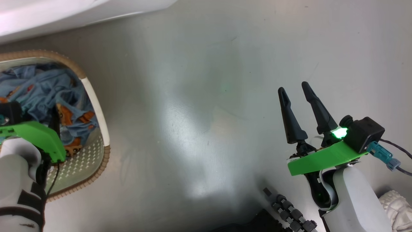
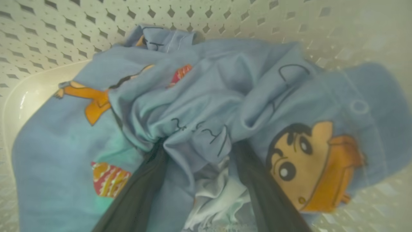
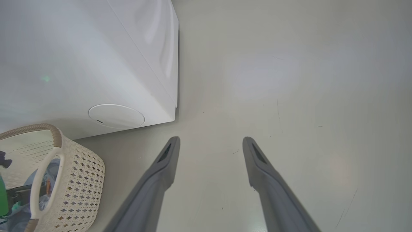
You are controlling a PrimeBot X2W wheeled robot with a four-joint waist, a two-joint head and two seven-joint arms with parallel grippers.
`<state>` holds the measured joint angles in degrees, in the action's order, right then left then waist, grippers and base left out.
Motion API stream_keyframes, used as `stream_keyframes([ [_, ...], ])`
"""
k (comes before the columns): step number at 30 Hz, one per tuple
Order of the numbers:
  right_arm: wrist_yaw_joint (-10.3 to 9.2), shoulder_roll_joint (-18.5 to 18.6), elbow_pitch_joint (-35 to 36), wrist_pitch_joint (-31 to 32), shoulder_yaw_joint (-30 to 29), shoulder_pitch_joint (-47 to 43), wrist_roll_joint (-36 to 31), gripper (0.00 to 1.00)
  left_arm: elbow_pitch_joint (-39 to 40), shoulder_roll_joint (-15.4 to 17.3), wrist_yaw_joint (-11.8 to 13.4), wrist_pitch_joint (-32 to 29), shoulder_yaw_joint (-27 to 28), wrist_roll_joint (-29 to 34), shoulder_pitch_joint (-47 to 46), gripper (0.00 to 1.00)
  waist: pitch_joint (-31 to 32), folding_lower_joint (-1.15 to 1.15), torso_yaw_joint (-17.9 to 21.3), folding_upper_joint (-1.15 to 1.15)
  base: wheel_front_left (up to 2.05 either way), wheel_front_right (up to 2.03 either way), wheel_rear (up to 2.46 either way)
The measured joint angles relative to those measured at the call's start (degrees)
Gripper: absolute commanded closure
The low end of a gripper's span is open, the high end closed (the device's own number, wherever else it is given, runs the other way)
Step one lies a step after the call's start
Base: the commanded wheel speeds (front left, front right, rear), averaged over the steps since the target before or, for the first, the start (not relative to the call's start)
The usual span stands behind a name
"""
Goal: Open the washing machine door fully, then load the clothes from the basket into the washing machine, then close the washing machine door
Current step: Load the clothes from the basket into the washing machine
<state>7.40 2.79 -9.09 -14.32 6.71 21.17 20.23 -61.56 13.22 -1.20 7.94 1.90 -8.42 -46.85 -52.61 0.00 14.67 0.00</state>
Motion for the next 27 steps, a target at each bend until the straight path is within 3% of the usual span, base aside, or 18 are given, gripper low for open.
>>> stream_keyframes([
  [1, 0.00, 0.0, 0.0, 0.0, 0.0, 0.0, 0.1, 0.00, -0.5, 0.2, 0.0, -0.6, -0.1, 0.0, -0.4, 0.53, -0.1, 0.00, 0.1, 0.00, 0.00, 0.00, 0.00],
  [3, 0.00, 0.0, -0.1, 0.0, 0.0, 0.0, 0.1, 0.00, -1.3, 0.2, 0.0, -1.2, -0.4, 0.0, -1.0, 1.00, -0.1, 0.00, 0.3, 0.00, 0.00, 0.00, 0.00],
  [9, 0.00, 0.0, -0.2, 0.0, -0.2, 0.0, 0.0, 0.00, -3.3, -0.3, -1.2, -1.5, -0.9, -0.6, -1.5, 1.00, 1.2, 0.00, 0.2, 0.00, 0.00, 0.00, 0.00],
  [19, 0.00, 0.0, 0.0, 0.0, -2.3, 0.0, -1.5, 0.00, -3.1, -3.1, -3.1, 5.8, -1.4, -2.4, 1.8, 1.00, 6.3, 0.00, -1.1, 0.00, 0.00, 0.00, 0.00],
  [23, 0.00, 0.0, 0.1, 0.0, -3.4, -0.2, -3.1, 0.00, 1.0, -4.8, -3.3, 6.3, -1.2, -3.1, 4.8, 1.00, 9.0, 0.00, -2.2, 0.00, 0.00, 0.00, 0.00],
  [27, 0.00, 0.0, 0.1, 0.0, -4.3, -1.1, -4.1, 0.00, 10.6, -6.1, -3.6, 6.4, -0.2, -3.4, 9.3, 1.00, 11.8, 0.00, -3.6, 0.00, 0.00, 0.00, 0.00],
])
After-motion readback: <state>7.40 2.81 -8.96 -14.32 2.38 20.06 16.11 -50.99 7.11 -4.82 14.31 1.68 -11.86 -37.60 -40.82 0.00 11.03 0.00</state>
